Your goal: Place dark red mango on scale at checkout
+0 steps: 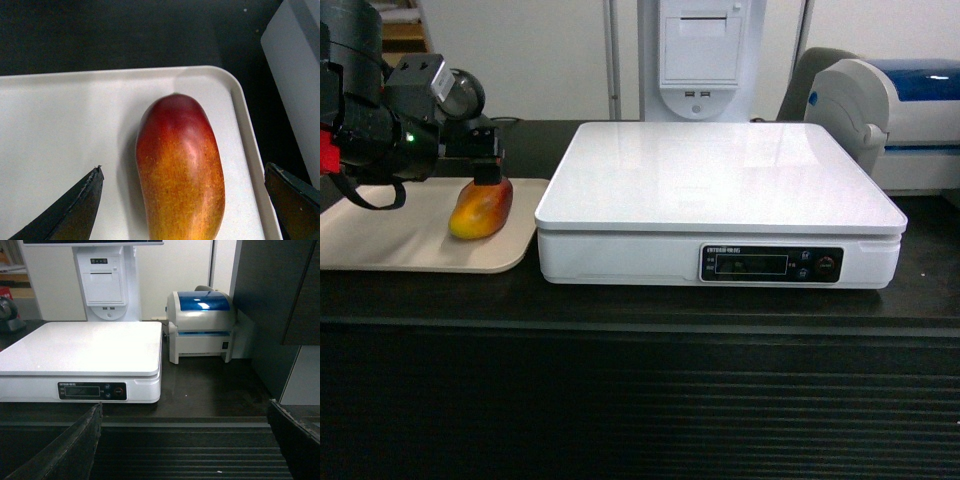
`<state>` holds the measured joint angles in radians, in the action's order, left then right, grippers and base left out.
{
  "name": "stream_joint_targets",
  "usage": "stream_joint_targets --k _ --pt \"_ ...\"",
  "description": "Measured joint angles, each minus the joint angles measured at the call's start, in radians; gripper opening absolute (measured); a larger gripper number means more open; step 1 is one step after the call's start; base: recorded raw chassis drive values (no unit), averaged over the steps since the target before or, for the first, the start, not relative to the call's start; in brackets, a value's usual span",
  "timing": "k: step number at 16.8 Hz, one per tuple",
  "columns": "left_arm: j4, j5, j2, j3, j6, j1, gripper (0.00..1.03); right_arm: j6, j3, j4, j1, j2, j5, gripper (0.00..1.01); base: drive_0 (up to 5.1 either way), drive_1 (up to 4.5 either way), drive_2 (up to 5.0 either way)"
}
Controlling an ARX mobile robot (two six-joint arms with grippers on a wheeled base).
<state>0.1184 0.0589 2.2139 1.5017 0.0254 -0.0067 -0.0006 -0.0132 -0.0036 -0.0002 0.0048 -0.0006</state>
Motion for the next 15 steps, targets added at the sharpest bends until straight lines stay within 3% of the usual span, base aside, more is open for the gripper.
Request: stream_joint_targets --k 2,3,5,15 --pt "-0.034 0.006 0.028 0.027 -0.009 0.0 0.98 0.0 0.0 0.0 0.0 0.0 0.0 0.98 0.0 0.0 0.0" --pt "-0.052 0.045 0.04 0.04 -0.037 0.004 0.98 0.0 0.0 0.0 0.0 0.0 0.0 0.98 0.0 0.0 0.0" --pt "-0.067 0.044 0.057 0.059 -0.052 0.004 0.98 0.0 0.0 0.0 0.0 0.0 0.0 0.98 0.0 0.0 0.0" --pt "-0.127 0.058 0.163 0.131 -0.063 0.017 0.98 0.0 0.0 0.0 0.0 0.0 0.0 0.98 0.0 0.0 0.0"
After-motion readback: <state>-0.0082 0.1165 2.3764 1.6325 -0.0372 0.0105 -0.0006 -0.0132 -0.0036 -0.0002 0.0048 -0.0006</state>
